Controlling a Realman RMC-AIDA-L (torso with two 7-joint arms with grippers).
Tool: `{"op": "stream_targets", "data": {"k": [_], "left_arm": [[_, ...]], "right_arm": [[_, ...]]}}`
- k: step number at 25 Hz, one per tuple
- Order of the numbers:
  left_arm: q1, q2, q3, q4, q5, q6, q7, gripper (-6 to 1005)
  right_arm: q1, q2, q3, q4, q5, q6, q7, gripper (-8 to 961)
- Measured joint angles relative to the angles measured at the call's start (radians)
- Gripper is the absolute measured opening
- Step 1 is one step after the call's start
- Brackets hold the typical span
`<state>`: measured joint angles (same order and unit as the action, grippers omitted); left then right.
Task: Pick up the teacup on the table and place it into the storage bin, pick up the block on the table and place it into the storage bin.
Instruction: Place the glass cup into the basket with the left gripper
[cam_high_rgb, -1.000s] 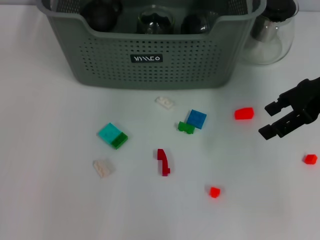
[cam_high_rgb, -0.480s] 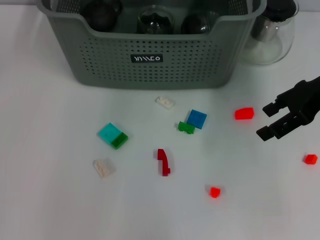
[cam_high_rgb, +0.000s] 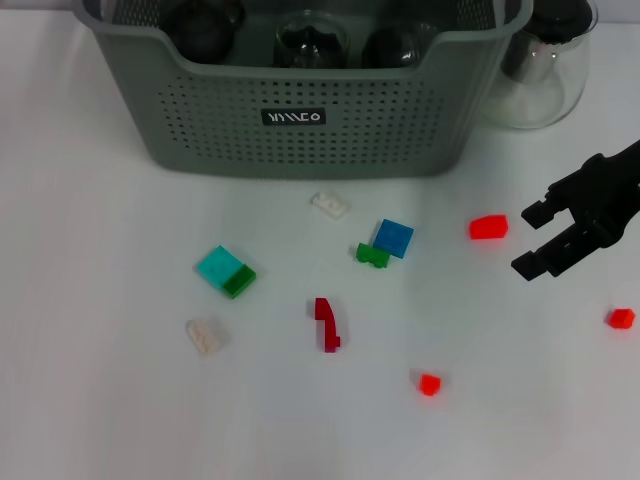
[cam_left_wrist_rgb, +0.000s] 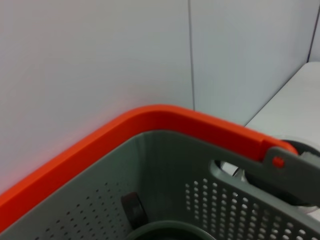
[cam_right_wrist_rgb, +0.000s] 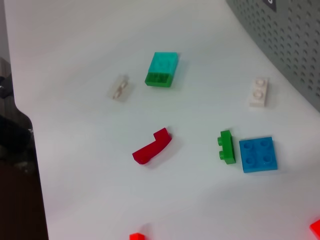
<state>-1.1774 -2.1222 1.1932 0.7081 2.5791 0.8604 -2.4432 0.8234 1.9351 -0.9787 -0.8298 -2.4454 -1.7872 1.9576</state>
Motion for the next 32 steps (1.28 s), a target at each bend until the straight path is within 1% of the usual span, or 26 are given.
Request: {"op": "stream_targets", "data": {"k": [7, 11, 17, 23, 32], "left_arm": [[0.000, -0.016, 0.014, -0.038, 0.015, -0.038, 0.011, 39], [0.003, -0.026, 0.046, -0.038, 0.015, -0.054, 0.012, 39], [0.006, -0.040, 0.054, -0.039, 0.047, -0.069, 0.012, 39], [0.007, -0.045, 0.054, -0.039, 0.058, -0.066, 0.012, 39], [0.007, -0.045, 0.054, -0.049, 0.058, -0.063, 0.014, 46]], "right_arm": [[0.000, 0.007, 0.002, 0.002, -0.006, 0.004, -0.001, 897], [0.000, 0.010, 0.002, 0.011, -0.006, 0.011, -0.001, 897], [0.000, 0.010, -0.001, 0.013, -0.007, 0.016, 0.000, 897], [0.000, 0.013, -0.001, 0.013, -0.008, 0.019, 0.000, 896], [0.001, 0.015, -0.002, 0.012, -0.007, 0.021, 0.000, 896]]}}
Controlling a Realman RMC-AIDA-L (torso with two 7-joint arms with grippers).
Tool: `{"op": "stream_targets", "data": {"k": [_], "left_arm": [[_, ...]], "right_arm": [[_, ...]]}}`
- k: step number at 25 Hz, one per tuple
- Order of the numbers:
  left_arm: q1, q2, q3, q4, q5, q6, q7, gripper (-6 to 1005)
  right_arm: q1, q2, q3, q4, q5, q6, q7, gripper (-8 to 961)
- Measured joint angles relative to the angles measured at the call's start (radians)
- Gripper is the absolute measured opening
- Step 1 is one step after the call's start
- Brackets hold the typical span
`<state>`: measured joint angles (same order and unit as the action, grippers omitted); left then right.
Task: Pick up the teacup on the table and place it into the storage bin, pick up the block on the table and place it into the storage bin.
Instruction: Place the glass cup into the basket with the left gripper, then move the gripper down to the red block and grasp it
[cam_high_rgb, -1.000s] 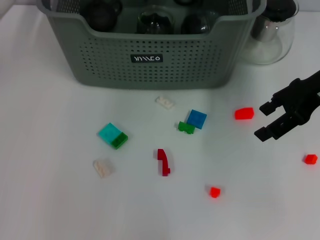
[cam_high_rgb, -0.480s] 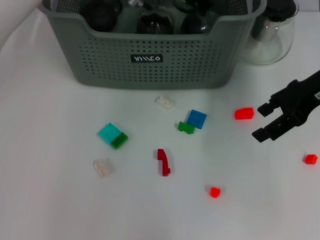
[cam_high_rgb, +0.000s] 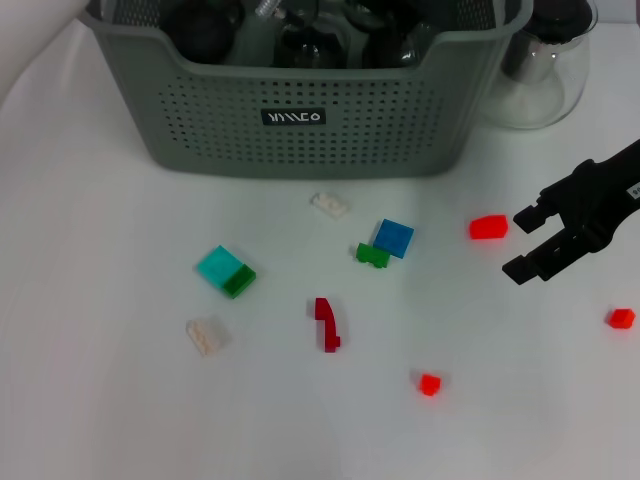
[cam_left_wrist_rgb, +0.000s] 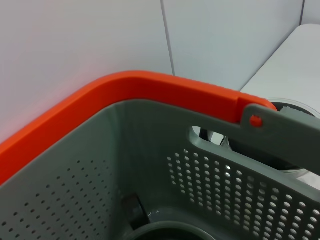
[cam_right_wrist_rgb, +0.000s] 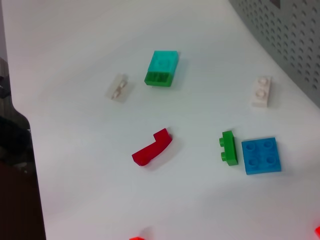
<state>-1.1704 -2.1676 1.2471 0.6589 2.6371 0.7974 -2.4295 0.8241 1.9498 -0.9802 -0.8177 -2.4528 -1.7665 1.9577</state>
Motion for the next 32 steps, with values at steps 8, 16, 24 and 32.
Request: {"op": "stream_targets", "data": {"k": [8, 16, 24, 32], "left_arm": [[0.000, 0.000, 0.000, -0.003, 0.002, 0.011, 0.007, 112], [0.000, 0.000, 0.000, -0.003, 0.003, 0.013, 0.008, 190], [0.000, 0.005, -0.004, 0.008, 0.003, 0.030, 0.010, 225], [0.080, 0.008, -0.014, 0.213, 0.000, 0.134, -0.001, 245]], "right_arm": [[0.002, 0.000, 0.000, 0.000, 0.000, 0.003, -0.001, 896], [0.003, 0.000, 0.000, -0.002, 0.000, 0.003, -0.001, 896], [0.004, 0.000, 0.000, -0.003, 0.000, 0.002, 0.002, 897], [0.006, 0.000, 0.000, -0.006, 0.000, 0.002, 0.002, 897]]}}
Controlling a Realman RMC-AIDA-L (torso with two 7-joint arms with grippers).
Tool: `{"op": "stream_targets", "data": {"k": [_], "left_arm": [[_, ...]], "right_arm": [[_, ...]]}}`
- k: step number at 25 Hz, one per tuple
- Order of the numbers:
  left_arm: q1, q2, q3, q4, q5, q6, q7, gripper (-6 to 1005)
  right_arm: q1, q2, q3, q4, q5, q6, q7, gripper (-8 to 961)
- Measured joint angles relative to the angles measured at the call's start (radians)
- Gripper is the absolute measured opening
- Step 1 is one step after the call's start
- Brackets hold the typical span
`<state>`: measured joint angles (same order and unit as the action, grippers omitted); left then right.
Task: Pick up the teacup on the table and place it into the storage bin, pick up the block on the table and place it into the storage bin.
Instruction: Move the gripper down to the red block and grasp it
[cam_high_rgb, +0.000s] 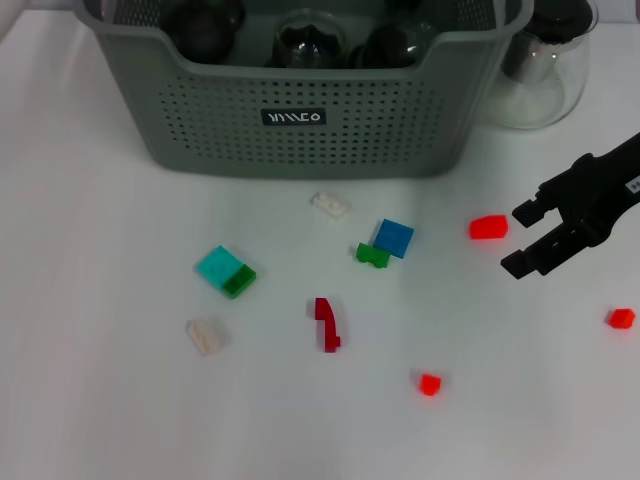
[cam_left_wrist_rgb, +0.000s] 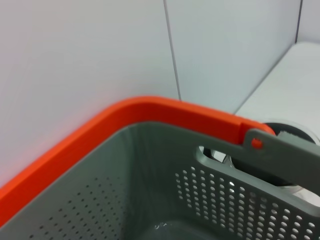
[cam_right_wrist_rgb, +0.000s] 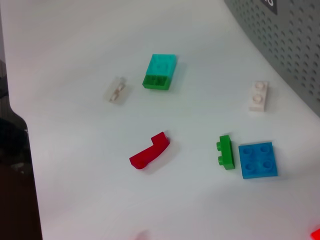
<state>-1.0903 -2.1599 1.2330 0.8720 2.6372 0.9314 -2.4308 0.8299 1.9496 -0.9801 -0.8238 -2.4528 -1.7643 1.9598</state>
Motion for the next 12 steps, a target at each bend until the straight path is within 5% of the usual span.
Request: {"op": "stream_targets", "data": {"k": [8, 12], "left_arm": [[0.093, 0.003, -0.103, 0.281, -0.016, 0.194, -0.051, 596], [0.190, -0.002, -0.202, 0.487, -0.154, 0.332, -0.032, 597]], "right_arm": [[0.012, 0.000, 0.004, -0.004, 0.000, -0.002, -0.003, 896], [0.019, 0.000, 0.005, -0.005, 0.000, 0.000, -0.003, 896]]}}
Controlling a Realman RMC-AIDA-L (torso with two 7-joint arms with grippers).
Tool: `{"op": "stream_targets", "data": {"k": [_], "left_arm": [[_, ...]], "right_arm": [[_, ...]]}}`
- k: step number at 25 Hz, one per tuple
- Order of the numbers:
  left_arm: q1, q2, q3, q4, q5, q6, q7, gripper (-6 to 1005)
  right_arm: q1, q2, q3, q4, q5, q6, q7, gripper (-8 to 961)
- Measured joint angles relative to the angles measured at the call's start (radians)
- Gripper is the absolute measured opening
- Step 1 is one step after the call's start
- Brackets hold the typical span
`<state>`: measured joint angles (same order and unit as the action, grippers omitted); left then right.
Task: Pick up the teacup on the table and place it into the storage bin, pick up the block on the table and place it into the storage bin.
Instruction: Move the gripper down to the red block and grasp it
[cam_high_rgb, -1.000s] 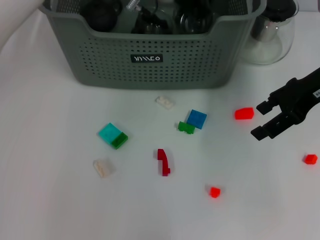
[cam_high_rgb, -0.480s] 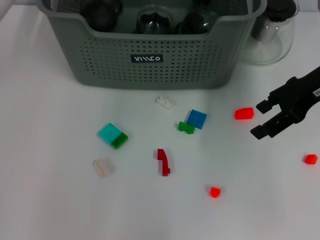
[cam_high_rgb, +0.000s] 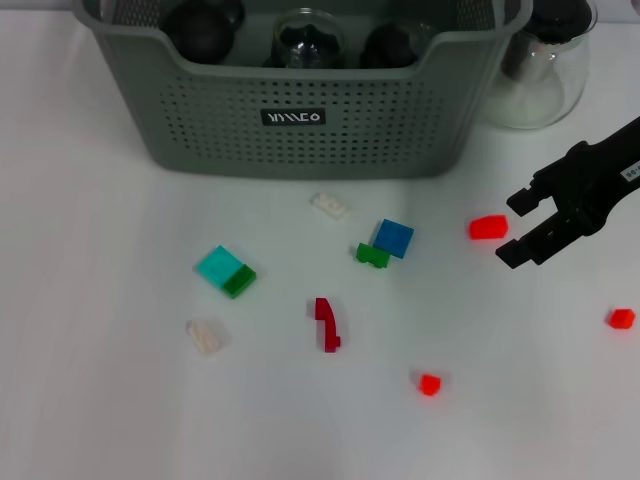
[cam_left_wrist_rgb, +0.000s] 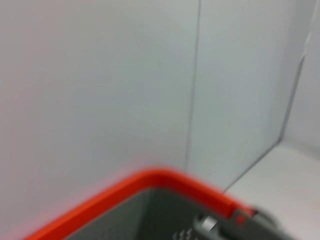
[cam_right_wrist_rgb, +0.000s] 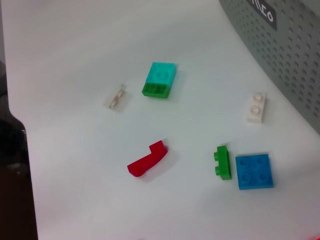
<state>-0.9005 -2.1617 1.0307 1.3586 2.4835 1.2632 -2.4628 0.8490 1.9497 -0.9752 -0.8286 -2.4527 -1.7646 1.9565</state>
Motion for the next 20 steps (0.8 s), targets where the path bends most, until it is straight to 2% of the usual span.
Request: {"op": "stream_targets", "data": {"k": [5, 7, 10, 15, 18, 20], "left_arm": [[0.159, 0.023, -0.055, 0.159, -0.274, 0.149, 0.082, 635], [0.217, 0.018, -0.095, 0.188, -0.373, 0.241, 0.143, 655], [0.275, 0.000, -0.145, 0.198, -0.443, 0.358, 0.223, 683], [0.373, -0.010, -0.162, 0.158, -0.543, 0.503, 0.401, 731], [0.429, -0.011, -0.162, 0.073, -0.596, 0.594, 0.570, 760], [0.448, -0.012, -0.163, 0.009, -0.602, 0.629, 0.659, 824]], "right_arm": [[0.002, 0.000, -0.001, 0.000, 0.000, 0.000, 0.000, 896], [0.002, -0.002, -0.002, 0.000, 0.000, 0.001, 0.002, 896], [0.002, -0.007, -0.003, 0.000, 0.000, 0.000, 0.008, 896], [0.002, -0.010, -0.001, 0.000, -0.037, 0.000, 0.014, 896], [0.003, -0.004, 0.000, 0.000, -0.069, 0.011, 0.017, 896], [0.005, 0.002, -0.004, 0.000, -0.094, 0.031, 0.017, 897]]}}
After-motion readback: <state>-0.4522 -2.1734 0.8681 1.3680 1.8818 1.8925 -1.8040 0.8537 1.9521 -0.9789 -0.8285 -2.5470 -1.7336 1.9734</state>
